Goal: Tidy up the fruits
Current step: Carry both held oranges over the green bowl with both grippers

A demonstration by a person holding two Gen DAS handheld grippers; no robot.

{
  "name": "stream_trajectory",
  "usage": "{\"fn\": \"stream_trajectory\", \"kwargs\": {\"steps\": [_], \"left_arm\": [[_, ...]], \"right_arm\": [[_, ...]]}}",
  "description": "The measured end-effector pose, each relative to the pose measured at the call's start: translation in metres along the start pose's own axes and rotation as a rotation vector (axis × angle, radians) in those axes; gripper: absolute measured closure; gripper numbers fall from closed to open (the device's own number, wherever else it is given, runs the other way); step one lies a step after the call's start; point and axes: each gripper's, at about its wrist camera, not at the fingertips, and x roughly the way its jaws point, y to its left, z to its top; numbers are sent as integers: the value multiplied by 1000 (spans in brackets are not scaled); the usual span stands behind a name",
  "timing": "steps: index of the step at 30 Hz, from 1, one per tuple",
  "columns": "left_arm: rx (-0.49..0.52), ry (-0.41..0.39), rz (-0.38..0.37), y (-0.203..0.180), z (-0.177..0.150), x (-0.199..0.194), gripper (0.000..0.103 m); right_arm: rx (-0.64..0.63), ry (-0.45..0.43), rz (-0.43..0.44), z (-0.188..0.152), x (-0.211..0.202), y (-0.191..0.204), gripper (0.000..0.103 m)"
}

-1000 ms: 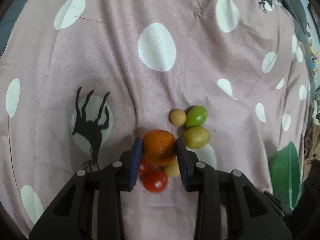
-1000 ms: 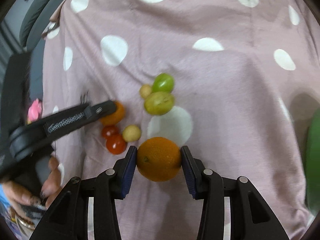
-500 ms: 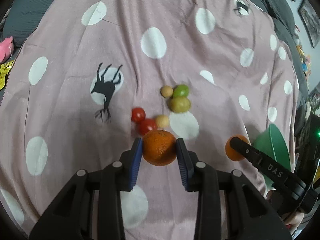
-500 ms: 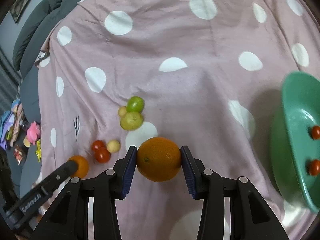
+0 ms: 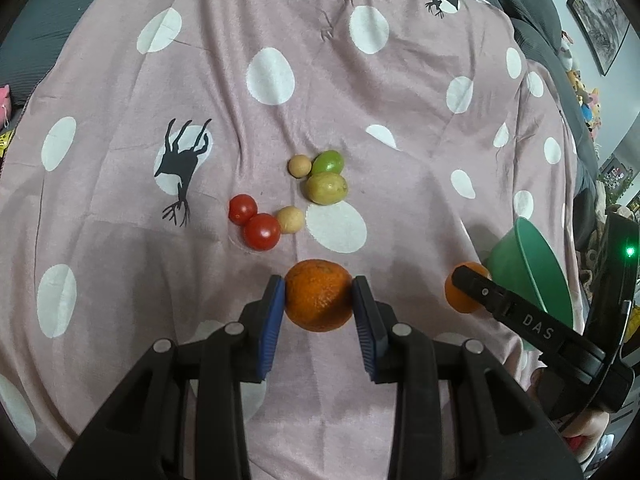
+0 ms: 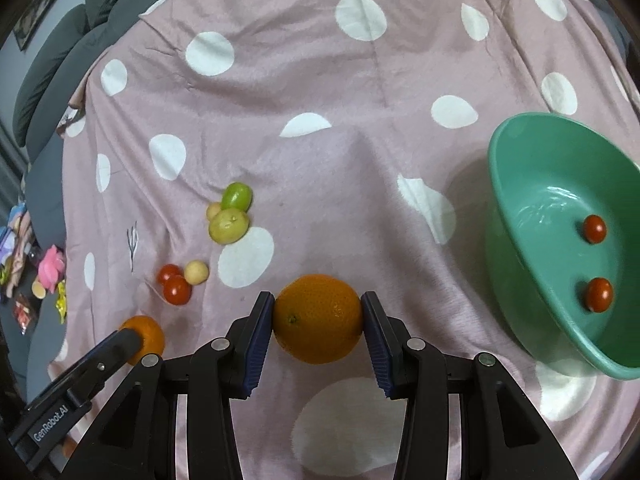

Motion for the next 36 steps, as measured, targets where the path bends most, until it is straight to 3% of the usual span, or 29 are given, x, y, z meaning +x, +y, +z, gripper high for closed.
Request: {"fn": "stream_trajectory", "kwargs": {"steps": [20, 36], "left_arm": [[53, -48, -32, -27, 0, -13, 69], [71, -66, -45, -39, -1, -22, 69]], "right_arm": [[1, -98, -42, 4, -30, -8, 57], [15, -128, -15, 6, -44, -12, 57]]}}
